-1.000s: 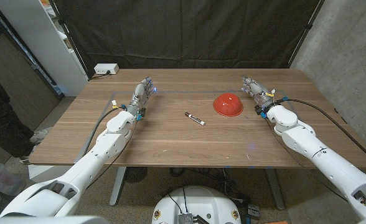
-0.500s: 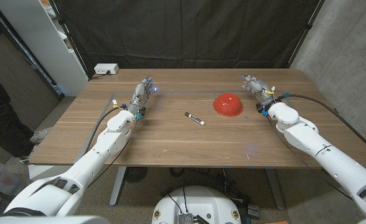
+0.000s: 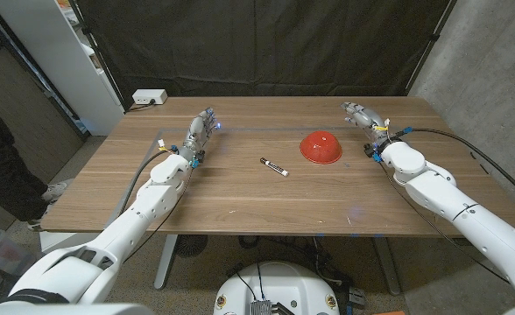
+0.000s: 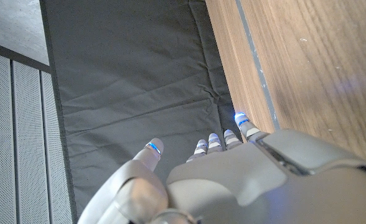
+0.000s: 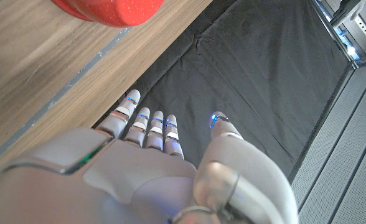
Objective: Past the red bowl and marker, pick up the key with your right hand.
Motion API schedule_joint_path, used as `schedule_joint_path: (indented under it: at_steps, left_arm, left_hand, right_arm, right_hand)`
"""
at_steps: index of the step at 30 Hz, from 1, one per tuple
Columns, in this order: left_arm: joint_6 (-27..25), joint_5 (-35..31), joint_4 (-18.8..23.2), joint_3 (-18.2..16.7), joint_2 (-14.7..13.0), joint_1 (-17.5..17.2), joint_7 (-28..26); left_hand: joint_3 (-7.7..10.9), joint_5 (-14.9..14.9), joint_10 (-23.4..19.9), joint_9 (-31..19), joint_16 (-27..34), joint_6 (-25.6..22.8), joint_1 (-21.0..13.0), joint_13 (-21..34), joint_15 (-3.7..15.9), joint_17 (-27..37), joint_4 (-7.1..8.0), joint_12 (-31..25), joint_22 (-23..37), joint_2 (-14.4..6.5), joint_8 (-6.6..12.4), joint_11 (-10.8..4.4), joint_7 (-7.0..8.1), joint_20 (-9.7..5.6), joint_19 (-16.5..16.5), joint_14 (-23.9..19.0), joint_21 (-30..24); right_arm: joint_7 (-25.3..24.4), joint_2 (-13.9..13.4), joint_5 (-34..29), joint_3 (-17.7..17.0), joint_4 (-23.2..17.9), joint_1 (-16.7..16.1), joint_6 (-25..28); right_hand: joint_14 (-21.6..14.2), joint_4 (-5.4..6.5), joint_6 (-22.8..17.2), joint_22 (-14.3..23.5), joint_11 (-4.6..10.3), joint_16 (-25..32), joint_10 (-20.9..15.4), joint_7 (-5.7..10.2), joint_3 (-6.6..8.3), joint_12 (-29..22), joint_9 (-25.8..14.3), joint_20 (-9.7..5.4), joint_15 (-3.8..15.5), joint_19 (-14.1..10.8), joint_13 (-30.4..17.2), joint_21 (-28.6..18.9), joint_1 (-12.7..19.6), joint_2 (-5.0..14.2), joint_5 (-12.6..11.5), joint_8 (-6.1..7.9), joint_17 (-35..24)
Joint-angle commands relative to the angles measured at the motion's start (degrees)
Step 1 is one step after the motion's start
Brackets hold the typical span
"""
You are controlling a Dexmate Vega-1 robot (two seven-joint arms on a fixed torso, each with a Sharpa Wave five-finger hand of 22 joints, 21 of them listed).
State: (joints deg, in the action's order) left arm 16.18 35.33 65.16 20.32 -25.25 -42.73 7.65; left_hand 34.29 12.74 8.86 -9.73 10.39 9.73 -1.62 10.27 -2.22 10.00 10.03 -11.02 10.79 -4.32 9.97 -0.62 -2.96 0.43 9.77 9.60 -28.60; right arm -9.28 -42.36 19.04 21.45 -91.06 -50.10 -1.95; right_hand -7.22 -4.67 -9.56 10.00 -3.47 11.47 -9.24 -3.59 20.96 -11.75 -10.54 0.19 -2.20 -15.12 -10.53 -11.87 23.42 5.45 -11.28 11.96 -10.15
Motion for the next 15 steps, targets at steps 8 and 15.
schedule_joint_path:
  at_steps: [8,15]
  left_arm:
    - [0.18,-0.48,0.71,-0.06,-0.02,0.12,-0.03]
    - [0.21,-0.51,1.06,-0.08,0.01,-0.06,-0.36]
  left_hand:
    - [-0.05,0.33,0.37,-0.12,0.24,0.70,0.15,0.27,-0.28,0.16,-0.05,-0.33,0.13,-4.90,0.42,0.10,0.08,0.21,0.66,0.34,0.10]
    - [-0.06,0.35,0.36,-0.12,0.26,0.59,0.15,0.27,-0.28,0.16,-0.05,-0.34,0.13,-4.93,0.45,-0.03,0.13,0.34,0.59,0.26,0.11]
  right_arm:
    - [-4.11,-6.09,-4.50,-2.69,-8.68,-4.36,3.95]
    - [-5.02,-7.91,-5.49,-3.84,-11.70,-6.00,5.27]
  right_hand:
    - [-0.97,-1.00,-1.04,0.11,0.18,0.25,-1.19,0.18,0.21,-0.27,-0.33,0.17,0.08,-1.00,-0.32,-0.43,1.19,-0.11,0.17,0.26,-0.12]
    - [-0.89,-1.24,-1.13,0.11,0.17,0.13,-1.09,0.42,0.18,-0.11,-0.34,0.27,-0.01,-0.98,-0.33,-0.36,1.39,-0.09,0.25,0.22,-0.14]
